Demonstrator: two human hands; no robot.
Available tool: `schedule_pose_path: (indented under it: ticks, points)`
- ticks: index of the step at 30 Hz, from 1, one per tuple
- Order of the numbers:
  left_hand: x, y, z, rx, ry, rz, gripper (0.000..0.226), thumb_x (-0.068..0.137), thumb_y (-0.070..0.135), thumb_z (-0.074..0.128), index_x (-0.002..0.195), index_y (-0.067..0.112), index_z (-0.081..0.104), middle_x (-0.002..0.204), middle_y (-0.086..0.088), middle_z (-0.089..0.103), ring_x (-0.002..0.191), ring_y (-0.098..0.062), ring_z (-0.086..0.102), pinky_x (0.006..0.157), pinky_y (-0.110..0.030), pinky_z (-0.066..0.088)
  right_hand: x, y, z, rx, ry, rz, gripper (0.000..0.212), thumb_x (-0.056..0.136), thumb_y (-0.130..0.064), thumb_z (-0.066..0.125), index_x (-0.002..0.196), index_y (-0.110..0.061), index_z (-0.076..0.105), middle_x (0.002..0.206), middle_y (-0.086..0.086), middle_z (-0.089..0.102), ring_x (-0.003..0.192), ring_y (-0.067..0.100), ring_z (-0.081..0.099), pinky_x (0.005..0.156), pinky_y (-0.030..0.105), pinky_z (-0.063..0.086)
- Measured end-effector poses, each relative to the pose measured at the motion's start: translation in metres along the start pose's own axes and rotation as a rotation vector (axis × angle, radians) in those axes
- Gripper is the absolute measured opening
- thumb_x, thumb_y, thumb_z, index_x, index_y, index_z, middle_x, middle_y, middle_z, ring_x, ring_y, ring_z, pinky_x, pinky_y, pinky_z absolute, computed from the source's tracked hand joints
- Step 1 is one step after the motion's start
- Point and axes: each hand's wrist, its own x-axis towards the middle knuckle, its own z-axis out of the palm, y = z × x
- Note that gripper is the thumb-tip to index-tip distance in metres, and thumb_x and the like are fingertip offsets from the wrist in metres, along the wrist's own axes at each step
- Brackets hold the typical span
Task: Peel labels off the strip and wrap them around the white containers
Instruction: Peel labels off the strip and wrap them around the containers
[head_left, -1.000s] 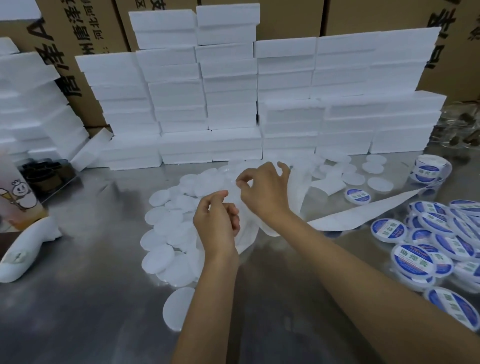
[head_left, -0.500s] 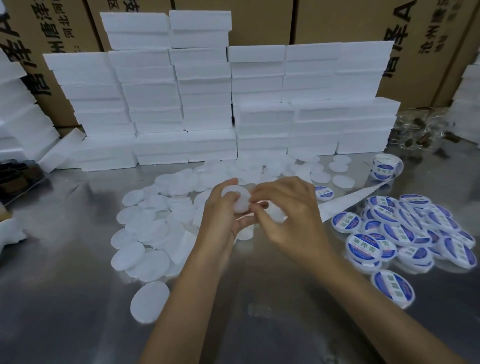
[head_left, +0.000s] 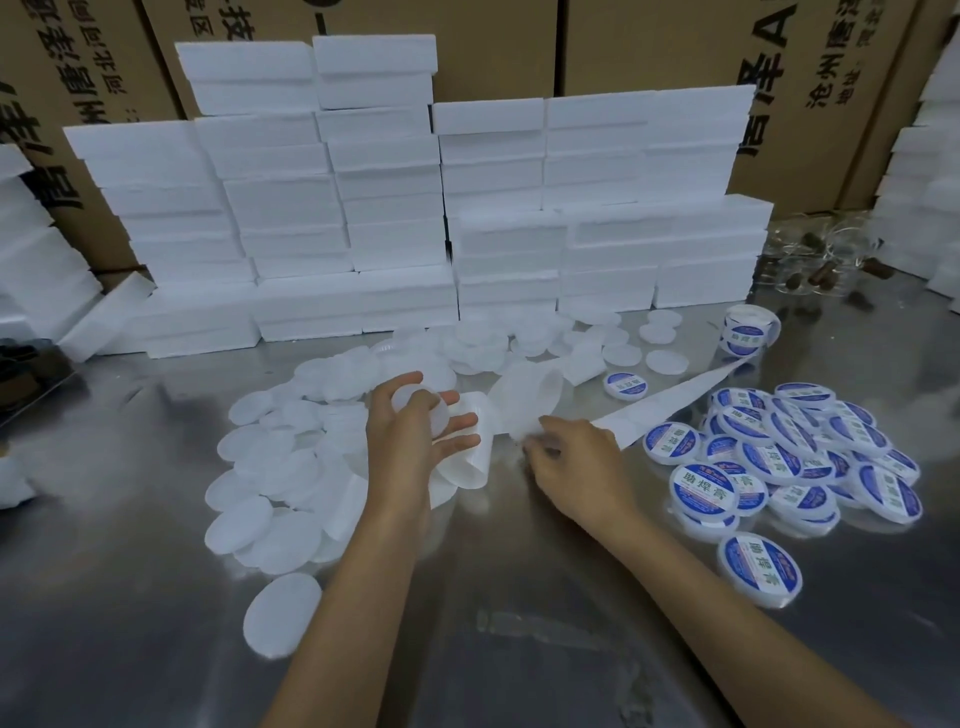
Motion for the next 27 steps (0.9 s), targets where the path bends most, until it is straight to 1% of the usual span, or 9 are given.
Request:
schedule_pose_path:
  ticks: [3,7,10,12,15,18,21,24,27]
  points:
    - [-0.004,-0.002,0.005,0.077,-0.036,0.07,0.031,0.095,0.002,0.05,0.12,0.021,0.057,0.1,-0.013,0.073,0.076,-0.029,0.075,0.058,-0.029,0.06,0.003,-0.002,-0.017,0.385,-0.077,0.126,0.013,0.094,-0.028,0.061,0.098,-0.027,0.073,0.106,-0.007,0.074,0.095,0.013,0.068,0.086,0.031,0.053]
    - [-0.013,-0.011,0.017,0.242,-0.117,0.193,0.028,0.092,0.006,0.065,0.111,0.026,0.06,0.099,-0.006,0.072,0.075,-0.018,0.075,0.063,-0.022,0.058,-0.001,0.001,-0.043,0.698,-0.151,0.152,0.011,0.089,-0.021,0.072,0.09,-0.032,0.069,0.078,-0.025,0.073,0.073,-0.007,0.068,0.063,0.01,0.05]
    - [-0.02,-0.017,0.024,0.265,-0.186,0.207,0.032,0.085,0.01,0.077,0.109,0.025,0.061,0.098,0.008,0.068,0.081,-0.006,0.072,0.06,-0.018,0.056,-0.01,0.002,-0.049,0.775,-0.247,0.117,0.01,0.09,-0.018,0.071,0.098,-0.023,0.075,0.083,-0.01,0.077,0.06,-0.006,0.066,0.049,0.004,0.041]
    - [-0.024,-0.022,0.027,0.292,-0.211,0.206,0.042,0.08,0.009,0.082,0.111,0.025,0.059,0.085,0.015,0.069,0.076,0.006,0.067,0.054,-0.014,0.053,-0.016,0.002,-0.047,0.827,-0.324,0.091,0.014,0.091,-0.019,0.07,0.104,-0.017,0.075,0.09,0.001,0.078,0.065,0.0,0.069,0.051,0.005,0.043]
    - [-0.023,-0.027,0.027,0.32,-0.152,0.238,0.047,0.077,0.001,0.082,0.107,0.027,0.058,0.084,0.017,0.065,0.077,0.006,0.064,0.054,-0.011,0.051,-0.021,0.004,-0.043,0.739,-0.406,0.041,0.019,0.089,-0.026,0.073,0.107,-0.023,0.074,0.097,-0.004,0.077,0.079,0.003,0.072,0.062,0.009,0.05]
    - [-0.016,-0.026,0.023,0.34,-0.06,0.26,0.047,0.077,0.002,0.082,0.109,0.028,0.059,0.088,0.026,0.06,0.091,0.003,0.059,0.077,-0.02,0.056,-0.019,0.013,-0.044,0.549,-0.418,0.006,0.029,0.086,-0.023,0.075,0.113,-0.03,0.071,0.101,-0.012,0.075,0.092,0.004,0.07,0.082,0.021,0.055]
    - [-0.011,-0.024,0.017,0.277,0.0,0.276,0.046,0.079,0.001,0.08,0.113,0.022,0.058,0.092,0.022,0.061,0.081,0.013,0.059,0.06,-0.009,0.052,-0.018,0.02,-0.045,0.444,-0.35,-0.029,0.016,0.09,-0.021,0.07,0.105,-0.024,0.074,0.093,-0.007,0.075,0.08,-0.001,0.065,0.079,0.024,0.049]
    - [-0.007,-0.025,0.013,0.297,0.034,0.283,0.049,0.079,0.005,0.081,0.115,0.024,0.056,0.097,0.01,0.063,0.084,0.006,0.059,0.058,-0.006,0.047,-0.017,0.021,-0.044,0.43,-0.345,-0.035,0.013,0.093,-0.031,0.067,0.099,-0.023,0.075,0.091,-0.004,0.074,0.072,0.007,0.063,0.075,0.027,0.05]
    - [-0.004,-0.025,0.011,0.326,0.052,0.271,0.051,0.079,0.005,0.081,0.116,0.027,0.054,0.082,0.024,0.061,0.081,0.01,0.059,0.056,-0.006,0.047,-0.018,0.02,-0.042,0.462,-0.35,-0.058,0.01,0.092,-0.028,0.067,0.098,-0.028,0.075,0.092,-0.012,0.075,0.079,0.003,0.067,0.078,0.023,0.051]
